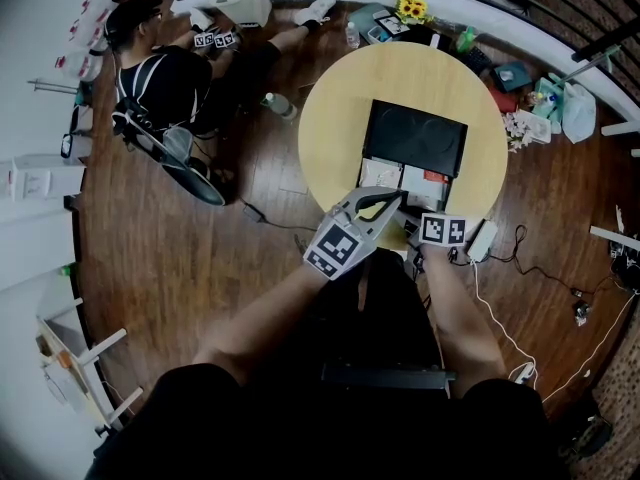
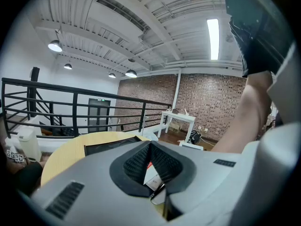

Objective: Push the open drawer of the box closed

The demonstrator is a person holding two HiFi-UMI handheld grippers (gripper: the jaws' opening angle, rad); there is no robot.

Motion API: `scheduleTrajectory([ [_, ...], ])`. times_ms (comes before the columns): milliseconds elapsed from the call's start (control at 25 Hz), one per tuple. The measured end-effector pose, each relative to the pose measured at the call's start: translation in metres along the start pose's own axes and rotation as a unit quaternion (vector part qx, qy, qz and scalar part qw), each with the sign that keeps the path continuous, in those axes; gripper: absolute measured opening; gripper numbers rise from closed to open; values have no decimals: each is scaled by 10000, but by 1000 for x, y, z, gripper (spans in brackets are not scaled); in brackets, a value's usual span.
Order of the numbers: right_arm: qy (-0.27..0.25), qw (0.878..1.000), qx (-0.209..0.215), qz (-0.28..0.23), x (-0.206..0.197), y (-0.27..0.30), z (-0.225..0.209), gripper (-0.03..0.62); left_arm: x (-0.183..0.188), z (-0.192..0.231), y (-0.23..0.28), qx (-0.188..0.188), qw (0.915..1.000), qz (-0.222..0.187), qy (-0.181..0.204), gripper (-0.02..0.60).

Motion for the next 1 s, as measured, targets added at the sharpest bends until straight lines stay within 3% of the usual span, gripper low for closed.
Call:
scheduleTrajectory([
  [560, 65, 9997, 68, -219, 19, -1, -2, 86, -9, 5, 6, 1, 10000, 91, -33, 23],
  [1000, 84, 9992, 116, -380, 57, 2, -4, 85, -10, 24, 16, 65, 9997, 234, -72, 23],
])
Point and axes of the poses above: the fingertips, and each gripper's own axes: y forward along the fingers, z to its left, x out of its top, the point moved 4 cm from there along -y, backward along the fingers, and after that the axes turned 7 degrees about x, right-handed, at the moved point
